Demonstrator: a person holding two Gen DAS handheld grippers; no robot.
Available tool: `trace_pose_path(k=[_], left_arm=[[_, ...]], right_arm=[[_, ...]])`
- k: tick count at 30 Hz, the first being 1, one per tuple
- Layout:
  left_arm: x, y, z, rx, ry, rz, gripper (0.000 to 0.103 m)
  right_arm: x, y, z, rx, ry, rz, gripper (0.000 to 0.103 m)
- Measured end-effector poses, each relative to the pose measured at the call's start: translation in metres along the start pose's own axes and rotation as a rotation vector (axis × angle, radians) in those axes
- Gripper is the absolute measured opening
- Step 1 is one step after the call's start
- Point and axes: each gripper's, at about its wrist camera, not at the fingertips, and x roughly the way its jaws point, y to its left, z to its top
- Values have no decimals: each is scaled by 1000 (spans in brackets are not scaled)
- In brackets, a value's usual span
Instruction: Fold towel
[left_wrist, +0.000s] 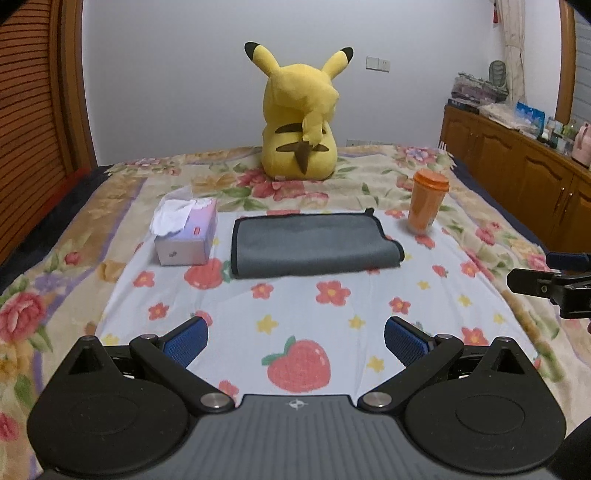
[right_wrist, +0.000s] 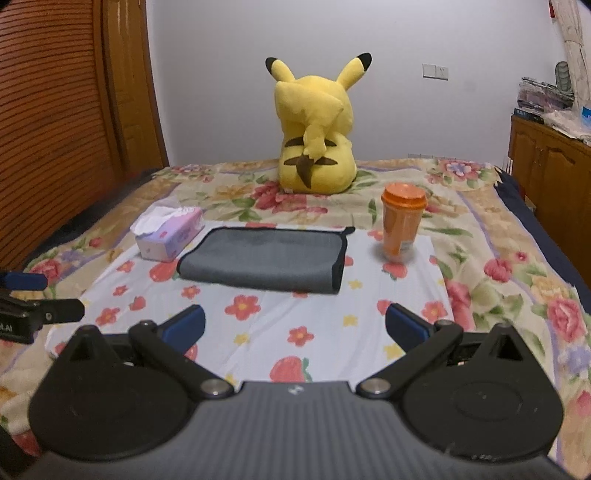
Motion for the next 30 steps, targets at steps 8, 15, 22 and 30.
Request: trace_pose_path(k=[8,15,22,30], left_arm=[[0,-3,-20,-16,15,-2,103],[-2,-5,-37,-28,21,14,103],[-1,-9,-50,-13,35,9,103],[0,-18,-58,-1,26,3,103]], right_arm=[[-2,8,-22,15,17,-4,103],[-5,16,-38,16,25,-5,103],[-8,24,-50,-3,44,-8,103],[-9,26,-55,-6,43,-11,103]])
